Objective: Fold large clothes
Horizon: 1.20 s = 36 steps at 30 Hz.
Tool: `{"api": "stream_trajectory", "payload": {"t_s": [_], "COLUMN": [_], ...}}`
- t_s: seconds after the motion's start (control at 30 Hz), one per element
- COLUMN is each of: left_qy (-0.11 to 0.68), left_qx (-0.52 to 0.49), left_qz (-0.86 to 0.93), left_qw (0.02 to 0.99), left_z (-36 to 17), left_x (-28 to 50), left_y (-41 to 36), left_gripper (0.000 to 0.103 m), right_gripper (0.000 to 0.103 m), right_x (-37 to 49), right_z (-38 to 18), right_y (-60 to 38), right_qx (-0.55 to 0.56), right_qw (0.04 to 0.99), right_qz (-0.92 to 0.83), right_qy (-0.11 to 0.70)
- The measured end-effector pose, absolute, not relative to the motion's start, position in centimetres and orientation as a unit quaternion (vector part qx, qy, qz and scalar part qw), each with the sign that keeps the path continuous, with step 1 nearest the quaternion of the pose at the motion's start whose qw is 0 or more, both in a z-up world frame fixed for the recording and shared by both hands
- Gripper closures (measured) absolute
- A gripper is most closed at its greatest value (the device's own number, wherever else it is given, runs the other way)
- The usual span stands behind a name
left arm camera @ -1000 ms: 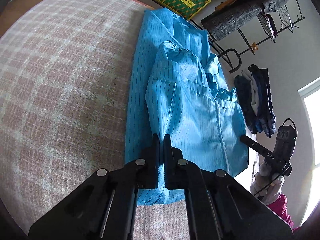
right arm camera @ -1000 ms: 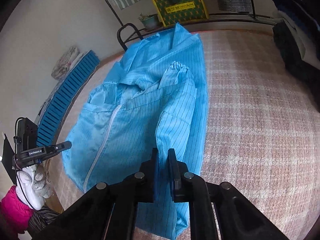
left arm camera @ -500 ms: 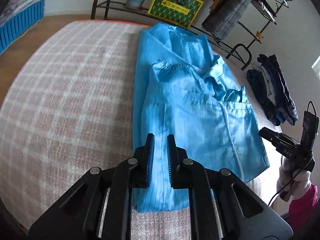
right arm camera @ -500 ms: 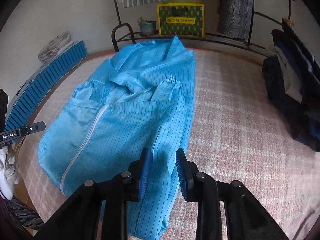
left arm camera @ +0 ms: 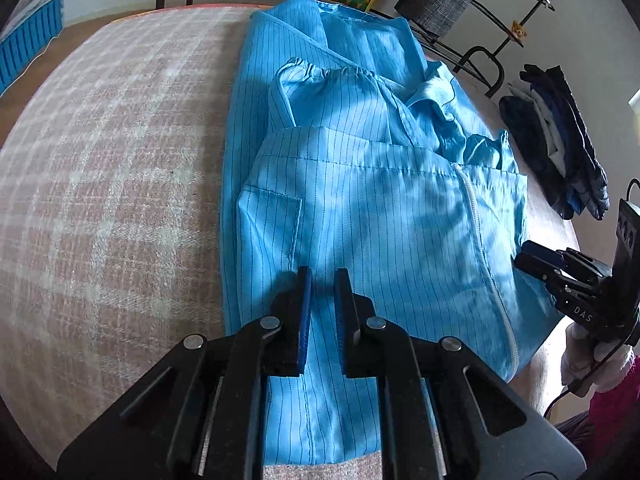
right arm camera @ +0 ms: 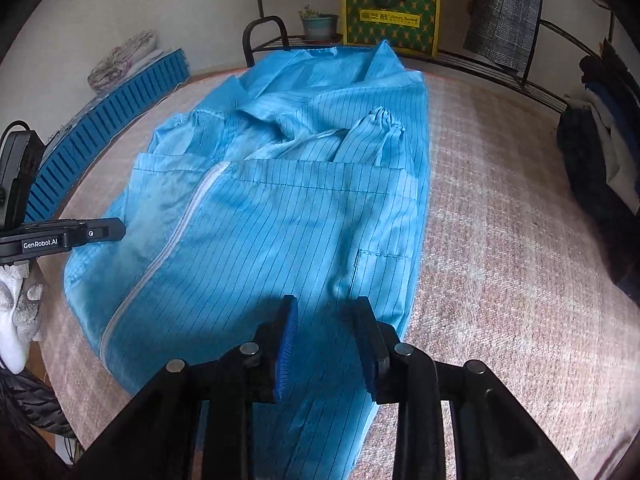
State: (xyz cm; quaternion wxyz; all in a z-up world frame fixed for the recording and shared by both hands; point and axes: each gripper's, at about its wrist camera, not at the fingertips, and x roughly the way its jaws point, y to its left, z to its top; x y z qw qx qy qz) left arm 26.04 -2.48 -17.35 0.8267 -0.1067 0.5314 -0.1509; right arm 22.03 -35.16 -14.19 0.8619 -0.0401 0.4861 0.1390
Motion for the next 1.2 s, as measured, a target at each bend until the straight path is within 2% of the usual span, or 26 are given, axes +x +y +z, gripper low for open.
{"api": "stream_trajectory", "payload": {"t_s": [0.03,0.07,0.1,0.13,0.17,0.33,0.47,0.5,0.53,0.57,0.6,0.63,0.67,0.7,0.73,0.83,1.2], "left_qy": [0.529,0.527,0.525,0.522,0.517,0.541,0.543,0.544,0.548,0.552,0.551,0.548,0.549,0.556,0.556,0.553,0.584], "left_qx": [-0.116,-0.129,-0.146,-0.166,-0.187,-0.3,-0.359,-0.36,-0.362,-0.363,-0.359,-0.351,-0.341,-0.333,-0.33,-0.312,-0.219], "left_qz": [-0.149,-0.147,-0.144,-0.14,-0.136,-0.131,-0.148,-0.153,-0.159,-0.163,-0.163,-0.161,-0.164,-0.168,-0.167,-0.165,-0.171], "left_qw": [0.827,0.827,0.826,0.825,0.824,0.775,0.744,0.742,0.737,0.733,0.736,0.742,0.745,0.743,0.744,0.755,0.763], "left_z": [-17.0,-16.7,-16.4,-16.2,-16.0,-18.3,-19.5,-19.5,-19.7,-19.9,-20.0,-19.9,-19.8,-19.9,-19.9,-19.5,-18.4], "left_x": [25.9,25.8,25.7,25.5,25.4,25.8,26.0,26.2,26.3,26.4,26.4,26.5,26.6,26.7,26.8,26.4,21.9], "left_y": [-2.0,-1.4,-0.6,0.3,1.2,5.0,6.2,6.2,6.1,5.9,5.7,5.5,5.1,4.8,4.6,4.2,2.2], "left_gripper": [0.092,0.083,0.073,0.048,0.038,0.038,0.038,0.04,0.049,0.057,0.06,0.065,0.08,0.092,0.094,0.097,0.099], "right_gripper": [0.067,0.061,0.044,0.03,0.029,0.031,0.039,0.049,0.054,0.054,0.054,0.06,0.066,0.081,0.089,0.097,0.099], "right_x": [21.9,21.8,21.8,21.7,21.7,22.4,22.9,23.0,23.0,23.0,23.0,23.0,23.0,23.0,23.0,22.4,16.5], "right_z": [-13.7,-13.2,-12.7,-12.4,-12.2,-14.5,-15.7,-16.0,-16.4,-16.7,-16.7,-16.8,-16.9,-17.2,-17.3,-17.0,-16.2], "right_y": [-35.6,-36.3,-37.0,-37.8,-38.6,-42.1,-43.5,-43.6,-43.5,-43.3,-43.0,-42.7,-42.3,-42.0,-41.8,-40.9,-38.5], "right_qx": [-0.025,-0.009,0.005,0.019,0.034,0.121,0.201,0.219,0.233,0.24,0.239,0.237,0.235,0.234,0.233,0.221,0.168], "right_qw": [0.866,0.87,0.874,0.877,0.876,0.846,0.824,0.814,0.805,0.802,0.803,0.804,0.801,0.797,0.796,0.798,0.772], "right_qz": [0.144,0.143,0.14,0.136,0.136,0.14,0.168,0.182,0.191,0.197,0.201,0.204,0.207,0.207,0.205,0.199,0.185], "right_qy": [0.479,0.471,0.465,0.461,0.461,0.5,0.502,0.506,0.511,0.51,0.507,0.507,0.511,0.517,0.52,0.524,0.584]}}
